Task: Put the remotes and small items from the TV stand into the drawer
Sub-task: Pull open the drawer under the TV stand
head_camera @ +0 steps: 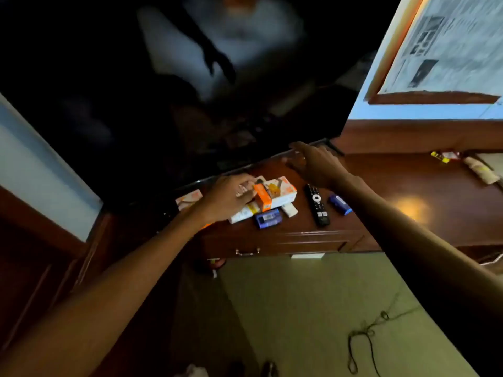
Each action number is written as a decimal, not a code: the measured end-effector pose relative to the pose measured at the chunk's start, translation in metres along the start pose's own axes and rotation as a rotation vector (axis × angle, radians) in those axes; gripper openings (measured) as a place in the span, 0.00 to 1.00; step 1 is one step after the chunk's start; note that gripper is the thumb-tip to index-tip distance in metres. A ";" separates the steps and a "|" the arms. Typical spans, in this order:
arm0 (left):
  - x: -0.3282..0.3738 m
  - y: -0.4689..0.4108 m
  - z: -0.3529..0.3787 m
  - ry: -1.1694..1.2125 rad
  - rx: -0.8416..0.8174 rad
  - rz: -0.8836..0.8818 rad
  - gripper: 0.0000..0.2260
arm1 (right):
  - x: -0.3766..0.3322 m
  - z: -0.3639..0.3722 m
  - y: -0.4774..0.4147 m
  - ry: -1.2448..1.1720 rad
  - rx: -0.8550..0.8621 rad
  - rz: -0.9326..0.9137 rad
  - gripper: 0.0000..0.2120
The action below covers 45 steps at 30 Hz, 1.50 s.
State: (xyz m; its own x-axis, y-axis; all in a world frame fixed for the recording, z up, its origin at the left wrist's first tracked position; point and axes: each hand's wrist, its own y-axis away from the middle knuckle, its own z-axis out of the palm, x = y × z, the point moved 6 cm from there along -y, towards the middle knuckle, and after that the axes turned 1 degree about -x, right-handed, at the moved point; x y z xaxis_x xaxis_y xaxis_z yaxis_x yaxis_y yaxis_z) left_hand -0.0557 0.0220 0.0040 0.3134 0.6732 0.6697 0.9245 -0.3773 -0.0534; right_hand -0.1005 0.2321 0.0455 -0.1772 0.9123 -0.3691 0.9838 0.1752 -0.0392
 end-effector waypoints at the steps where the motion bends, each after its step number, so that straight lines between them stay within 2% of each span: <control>1: -0.005 0.006 0.015 -0.017 -0.025 0.004 0.15 | 0.005 0.012 0.006 0.001 -0.025 0.016 0.28; 12: -0.129 0.058 0.183 -0.024 -0.258 -0.309 0.18 | 0.085 0.181 0.059 -0.015 -0.190 0.086 0.25; 19: -0.174 0.057 0.260 -0.427 -0.344 -0.264 0.28 | 0.129 0.253 0.068 0.056 -0.250 -0.016 0.30; 23: -0.190 0.059 0.291 -0.531 -0.389 -0.303 0.32 | 0.140 0.264 0.072 0.087 -0.192 -0.064 0.31; 30: -0.192 0.075 0.311 -0.483 -0.351 -0.350 0.47 | 0.149 0.274 0.085 0.128 -0.122 -0.140 0.32; 40: -0.173 0.106 0.306 -0.405 -0.390 -0.356 0.46 | 0.144 0.274 0.088 0.093 -0.128 -0.093 0.31; 45: -0.155 0.130 0.300 -0.402 -0.564 -0.385 0.42 | 0.138 0.270 0.092 0.057 -0.128 -0.081 0.30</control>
State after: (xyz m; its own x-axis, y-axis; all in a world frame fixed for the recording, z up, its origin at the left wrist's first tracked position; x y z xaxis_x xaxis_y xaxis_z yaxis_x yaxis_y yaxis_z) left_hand 0.0807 0.0593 -0.3289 0.1475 0.9595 0.2398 0.7680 -0.2639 0.5836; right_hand -0.0271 0.2741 -0.2594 -0.2605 0.9122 -0.3162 0.9551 0.2913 0.0535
